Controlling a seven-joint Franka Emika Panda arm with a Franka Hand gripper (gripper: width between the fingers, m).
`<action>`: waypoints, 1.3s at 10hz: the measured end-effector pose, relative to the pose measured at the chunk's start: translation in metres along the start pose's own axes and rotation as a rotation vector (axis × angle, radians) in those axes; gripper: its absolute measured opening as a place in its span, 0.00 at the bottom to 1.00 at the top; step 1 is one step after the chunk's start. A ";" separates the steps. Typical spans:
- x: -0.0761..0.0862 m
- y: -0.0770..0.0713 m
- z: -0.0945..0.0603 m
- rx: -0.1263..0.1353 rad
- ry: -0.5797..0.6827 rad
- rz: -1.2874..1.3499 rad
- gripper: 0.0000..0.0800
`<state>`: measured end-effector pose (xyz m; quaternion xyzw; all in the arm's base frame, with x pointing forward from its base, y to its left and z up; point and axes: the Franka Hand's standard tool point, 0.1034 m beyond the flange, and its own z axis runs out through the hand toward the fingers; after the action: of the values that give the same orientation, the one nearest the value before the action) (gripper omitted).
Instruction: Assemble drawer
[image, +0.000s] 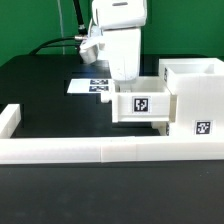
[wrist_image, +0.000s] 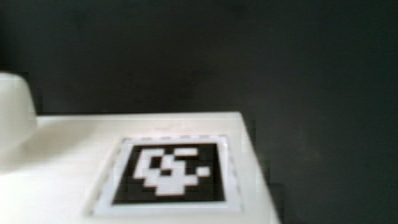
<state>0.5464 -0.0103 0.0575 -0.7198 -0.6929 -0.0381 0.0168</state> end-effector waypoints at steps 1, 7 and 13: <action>0.002 0.001 -0.001 -0.002 0.001 -0.004 0.06; 0.009 -0.003 0.007 0.004 0.009 -0.002 0.06; 0.000 -0.001 0.005 -0.022 0.016 0.030 0.06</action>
Offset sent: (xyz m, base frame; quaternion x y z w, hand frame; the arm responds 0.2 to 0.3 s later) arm 0.0032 0.0153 0.0040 0.0067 -0.0027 0.0065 1.0000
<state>0.5459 -0.0098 0.0527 -0.7300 -0.6814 -0.0512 0.0151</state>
